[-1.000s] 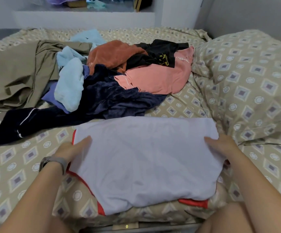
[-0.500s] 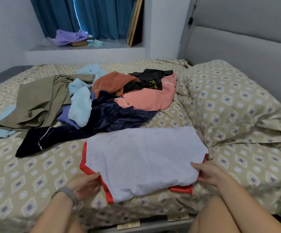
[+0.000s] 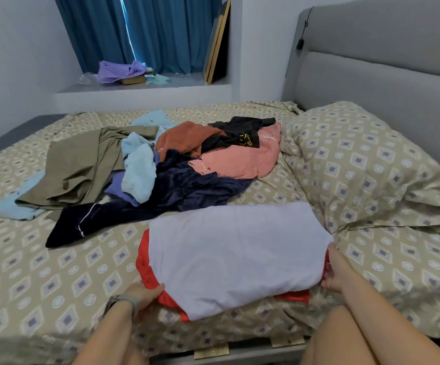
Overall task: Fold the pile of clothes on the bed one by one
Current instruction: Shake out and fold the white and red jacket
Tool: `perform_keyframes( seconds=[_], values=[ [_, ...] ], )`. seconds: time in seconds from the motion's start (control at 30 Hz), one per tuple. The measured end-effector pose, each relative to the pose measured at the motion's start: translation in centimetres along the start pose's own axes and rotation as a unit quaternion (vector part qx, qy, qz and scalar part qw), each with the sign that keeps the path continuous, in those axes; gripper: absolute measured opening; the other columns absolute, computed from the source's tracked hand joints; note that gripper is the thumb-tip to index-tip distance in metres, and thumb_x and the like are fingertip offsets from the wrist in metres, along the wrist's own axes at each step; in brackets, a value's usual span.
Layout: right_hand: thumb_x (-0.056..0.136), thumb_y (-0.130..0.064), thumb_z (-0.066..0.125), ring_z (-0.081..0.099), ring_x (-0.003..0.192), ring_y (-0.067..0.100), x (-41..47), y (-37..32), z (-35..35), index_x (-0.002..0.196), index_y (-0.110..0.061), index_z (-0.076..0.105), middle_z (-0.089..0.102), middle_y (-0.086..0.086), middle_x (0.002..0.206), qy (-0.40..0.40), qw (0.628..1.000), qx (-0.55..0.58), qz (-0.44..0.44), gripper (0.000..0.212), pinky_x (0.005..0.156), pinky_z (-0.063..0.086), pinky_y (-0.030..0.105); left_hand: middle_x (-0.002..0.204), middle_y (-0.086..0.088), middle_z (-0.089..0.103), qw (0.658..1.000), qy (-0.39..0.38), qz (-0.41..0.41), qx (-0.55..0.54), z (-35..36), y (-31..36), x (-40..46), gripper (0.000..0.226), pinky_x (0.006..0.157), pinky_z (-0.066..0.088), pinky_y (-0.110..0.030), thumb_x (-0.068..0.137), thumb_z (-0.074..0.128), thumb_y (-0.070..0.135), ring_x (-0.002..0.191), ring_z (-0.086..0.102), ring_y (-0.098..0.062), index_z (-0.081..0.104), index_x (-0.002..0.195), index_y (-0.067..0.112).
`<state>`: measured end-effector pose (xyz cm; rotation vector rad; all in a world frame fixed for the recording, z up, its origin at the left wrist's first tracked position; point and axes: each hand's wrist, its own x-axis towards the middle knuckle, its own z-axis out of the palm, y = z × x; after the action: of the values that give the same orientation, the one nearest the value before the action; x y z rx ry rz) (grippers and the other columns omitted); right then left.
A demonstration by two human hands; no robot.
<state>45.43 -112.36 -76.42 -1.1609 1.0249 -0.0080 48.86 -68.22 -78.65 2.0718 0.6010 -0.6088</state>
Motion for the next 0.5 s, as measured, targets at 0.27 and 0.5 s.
perform_keyframes(
  seconds=[0.27, 0.5],
  values=[
    [0.099, -0.029, 0.055, 0.046, 0.06, 0.019, 0.7, -0.3, -0.3, 0.097, -0.009, 0.056, 0.052, 0.007, 0.067, 0.019, 0.996, -0.087, -0.008, 0.02, 0.036, 0.046, 0.024, 0.119, -0.017, 0.065, 0.993, 0.022, 0.036, 0.11, 0.2, 1.3, -0.1, 0.051, 0.091, 0.045, -0.029, 0.092, 0.058, 0.047, 0.111, 0.059, -0.031, 0.064, 0.117, 0.003],
    [0.084, -0.033, 0.068, 0.063, 0.076, 0.041, 0.1, -0.6, -1.6, 0.051, -0.007, 0.061, 0.066, 0.018, 0.066, 0.159, 0.912, -0.325, -0.195, 0.043, 0.069, 0.045, 0.037, 0.109, -0.019, 0.065, 0.981, 0.097, 0.051, 0.159, -0.4, 1.3, 0.2, 0.042, 0.075, 0.038, -0.029, 0.098, 0.049, 0.041, 0.09, 0.057, -0.03, 0.066, 0.101, 0.003]
  ],
)
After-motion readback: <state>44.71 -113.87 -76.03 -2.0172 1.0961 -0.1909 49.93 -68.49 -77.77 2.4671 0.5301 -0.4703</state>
